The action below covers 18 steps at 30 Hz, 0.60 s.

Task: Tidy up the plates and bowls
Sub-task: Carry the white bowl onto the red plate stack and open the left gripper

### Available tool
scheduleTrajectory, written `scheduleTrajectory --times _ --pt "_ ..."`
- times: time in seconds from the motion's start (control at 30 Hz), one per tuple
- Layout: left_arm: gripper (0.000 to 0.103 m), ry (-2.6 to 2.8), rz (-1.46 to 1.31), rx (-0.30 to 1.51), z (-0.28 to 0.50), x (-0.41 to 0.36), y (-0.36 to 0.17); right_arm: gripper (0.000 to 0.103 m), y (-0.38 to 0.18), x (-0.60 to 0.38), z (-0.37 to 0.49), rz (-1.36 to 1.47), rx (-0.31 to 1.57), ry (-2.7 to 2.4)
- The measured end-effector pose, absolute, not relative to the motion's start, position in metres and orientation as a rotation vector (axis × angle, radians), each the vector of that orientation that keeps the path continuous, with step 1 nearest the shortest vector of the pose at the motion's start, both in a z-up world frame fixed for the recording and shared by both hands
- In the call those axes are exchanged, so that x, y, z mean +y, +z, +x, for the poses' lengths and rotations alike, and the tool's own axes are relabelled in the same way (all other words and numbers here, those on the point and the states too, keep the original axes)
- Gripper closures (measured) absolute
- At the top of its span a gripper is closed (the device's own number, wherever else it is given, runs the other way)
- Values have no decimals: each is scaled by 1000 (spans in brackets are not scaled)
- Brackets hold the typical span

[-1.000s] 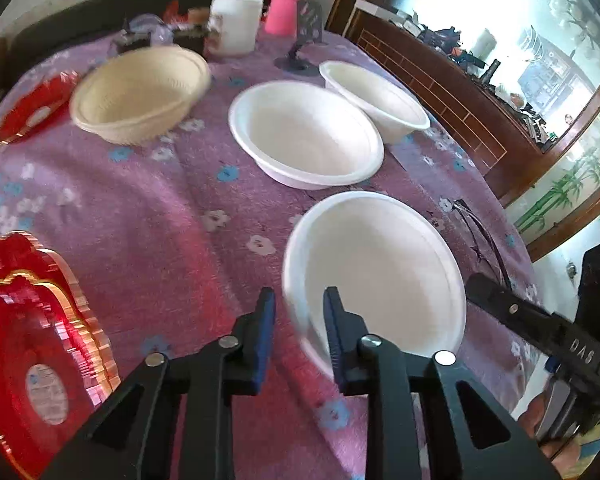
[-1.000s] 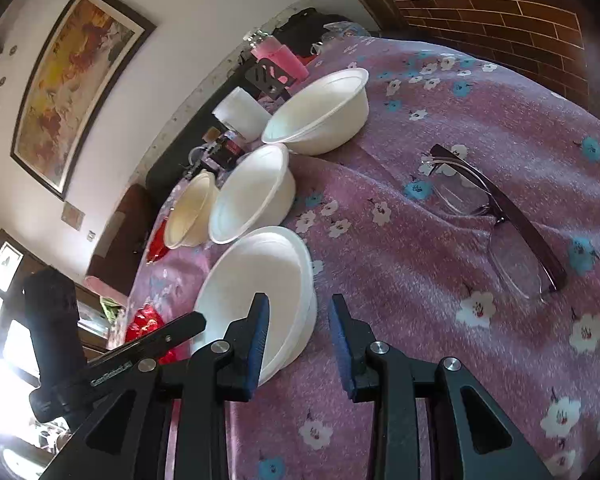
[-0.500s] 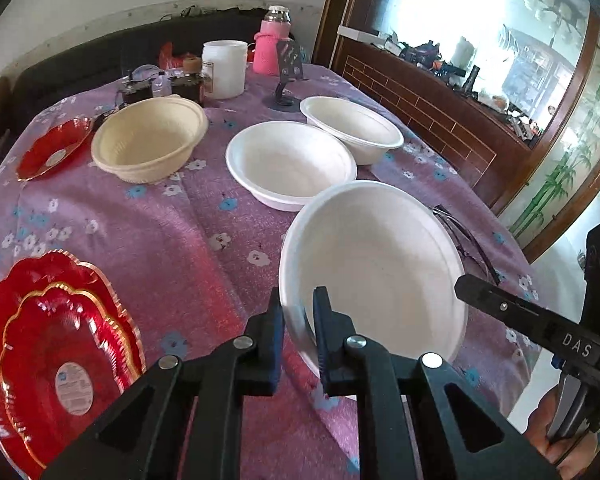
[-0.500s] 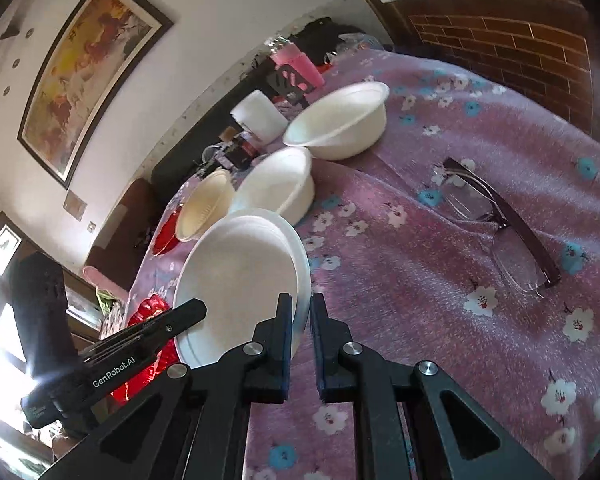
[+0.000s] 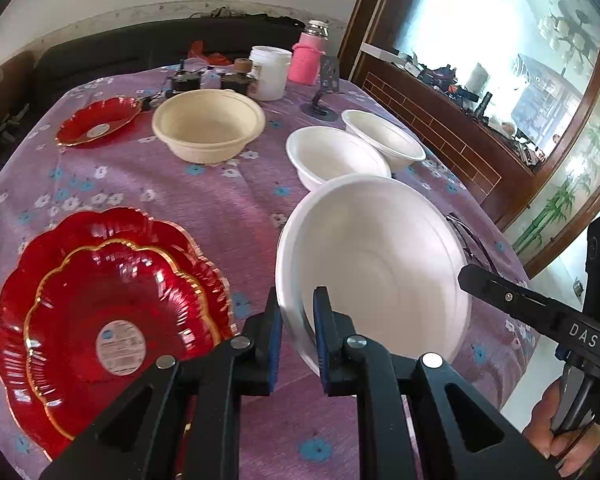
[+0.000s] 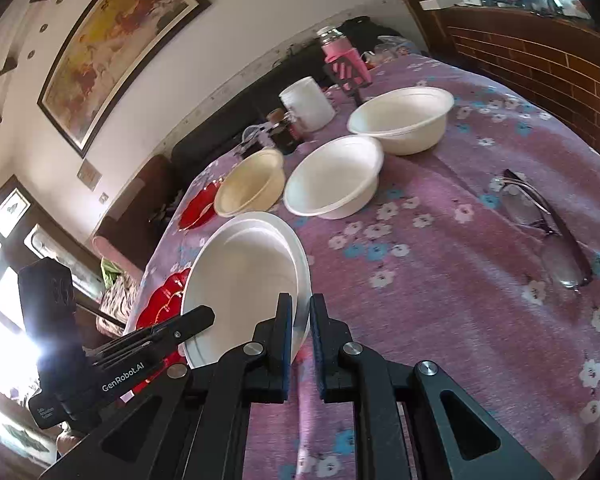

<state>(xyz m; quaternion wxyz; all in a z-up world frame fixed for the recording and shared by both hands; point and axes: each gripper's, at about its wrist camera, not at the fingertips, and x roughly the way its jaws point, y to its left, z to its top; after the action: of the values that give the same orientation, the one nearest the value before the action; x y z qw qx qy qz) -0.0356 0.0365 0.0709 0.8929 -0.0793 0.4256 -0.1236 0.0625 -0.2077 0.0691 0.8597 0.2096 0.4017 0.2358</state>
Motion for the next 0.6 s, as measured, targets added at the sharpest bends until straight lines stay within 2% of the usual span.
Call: scheduleTrajectory --times 0.6 --pt "90 -153 -280 820 -66 132 77 93 78 -116 61 328 906 618"
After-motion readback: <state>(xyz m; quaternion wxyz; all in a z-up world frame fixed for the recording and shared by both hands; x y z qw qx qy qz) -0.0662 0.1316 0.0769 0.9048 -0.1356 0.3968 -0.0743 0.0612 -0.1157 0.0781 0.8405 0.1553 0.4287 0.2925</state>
